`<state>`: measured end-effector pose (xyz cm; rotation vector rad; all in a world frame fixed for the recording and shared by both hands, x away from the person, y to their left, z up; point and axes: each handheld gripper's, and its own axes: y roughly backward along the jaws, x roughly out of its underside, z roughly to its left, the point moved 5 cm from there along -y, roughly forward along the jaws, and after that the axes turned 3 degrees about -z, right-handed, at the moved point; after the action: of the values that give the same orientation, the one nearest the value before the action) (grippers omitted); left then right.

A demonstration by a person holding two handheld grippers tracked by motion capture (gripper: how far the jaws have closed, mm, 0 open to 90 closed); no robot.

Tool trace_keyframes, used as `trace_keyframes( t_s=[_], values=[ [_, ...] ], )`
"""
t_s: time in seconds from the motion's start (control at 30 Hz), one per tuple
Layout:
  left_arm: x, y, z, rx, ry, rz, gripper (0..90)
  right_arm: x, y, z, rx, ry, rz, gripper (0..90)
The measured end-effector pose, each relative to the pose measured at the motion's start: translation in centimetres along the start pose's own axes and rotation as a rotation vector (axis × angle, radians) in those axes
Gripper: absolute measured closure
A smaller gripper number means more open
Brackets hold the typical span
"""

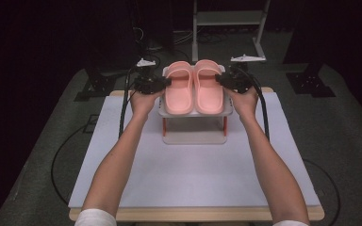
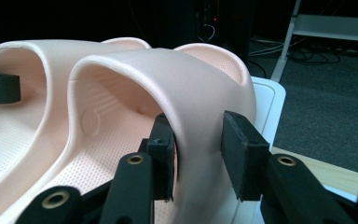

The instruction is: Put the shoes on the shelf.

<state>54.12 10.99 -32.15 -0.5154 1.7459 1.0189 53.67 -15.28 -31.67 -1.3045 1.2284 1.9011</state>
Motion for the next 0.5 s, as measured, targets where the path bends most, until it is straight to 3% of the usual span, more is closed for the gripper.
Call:
trace_keyframes(
  t_s=[0.4, 0.5],
  values=[
    [0.28, 0.03, -0.01, 0.012, 0.017, -0.028, 62.5, 0.23, 0.04, -0.05, -0.04, -0.037, -0.01, 58.4],
    [0.24, 0.28, -0.05, 0.043, 0.041, -0.028, 57.4, 0.33, 0.13, -0.06, -0.044, -0.038, -0.016, 56.3]
  ],
)
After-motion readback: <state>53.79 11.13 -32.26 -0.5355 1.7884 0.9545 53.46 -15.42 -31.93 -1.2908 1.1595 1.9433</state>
